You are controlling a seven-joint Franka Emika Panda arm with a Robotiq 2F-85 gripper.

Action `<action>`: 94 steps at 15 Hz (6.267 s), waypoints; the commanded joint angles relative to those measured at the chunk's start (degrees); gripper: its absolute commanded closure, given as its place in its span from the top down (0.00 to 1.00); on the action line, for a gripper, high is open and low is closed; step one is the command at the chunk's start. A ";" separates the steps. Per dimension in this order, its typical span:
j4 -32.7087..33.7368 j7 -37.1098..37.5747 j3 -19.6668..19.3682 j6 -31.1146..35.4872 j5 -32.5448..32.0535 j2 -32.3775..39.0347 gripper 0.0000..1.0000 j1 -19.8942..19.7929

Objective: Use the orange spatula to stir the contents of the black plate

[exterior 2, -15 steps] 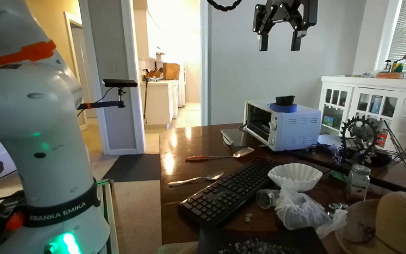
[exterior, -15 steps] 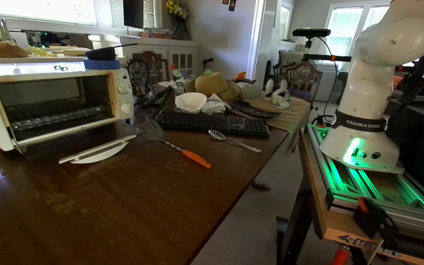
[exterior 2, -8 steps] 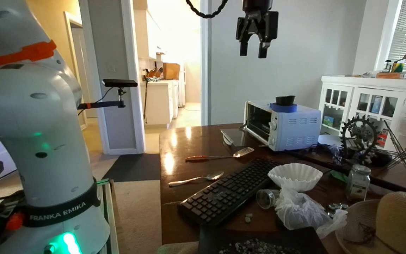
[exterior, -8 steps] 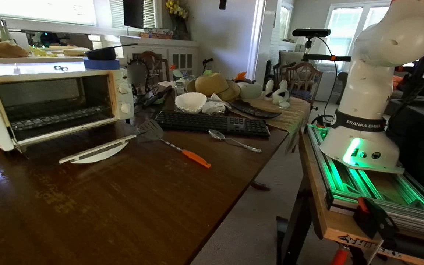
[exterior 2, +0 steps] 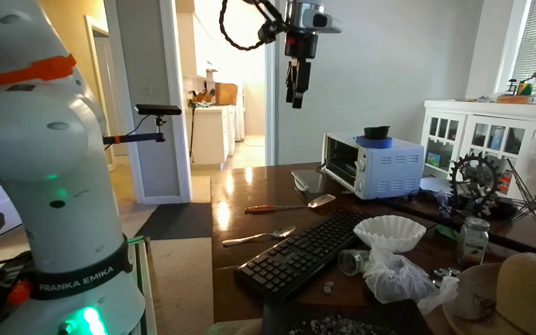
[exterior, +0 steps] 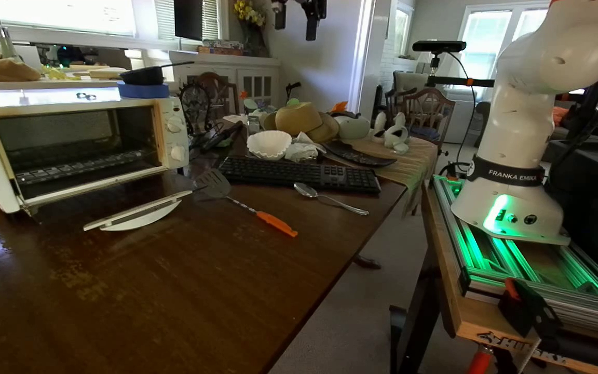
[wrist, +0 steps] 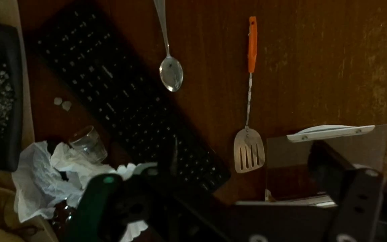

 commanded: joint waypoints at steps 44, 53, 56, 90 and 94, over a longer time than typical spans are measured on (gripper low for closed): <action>-13.72 15.24 3.67 43.82 -9.14 29.92 1.00 16.39; -15.65 15.26 2.12 49.03 -8.76 32.42 0.74 17.17; -15.56 15.16 1.71 49.07 -8.80 33.11 0.71 17.44; -8.40 14.93 -0.47 41.64 -9.19 37.64 0.18 19.58; -8.03 15.00 -0.54 40.82 -9.38 37.55 0.08 19.59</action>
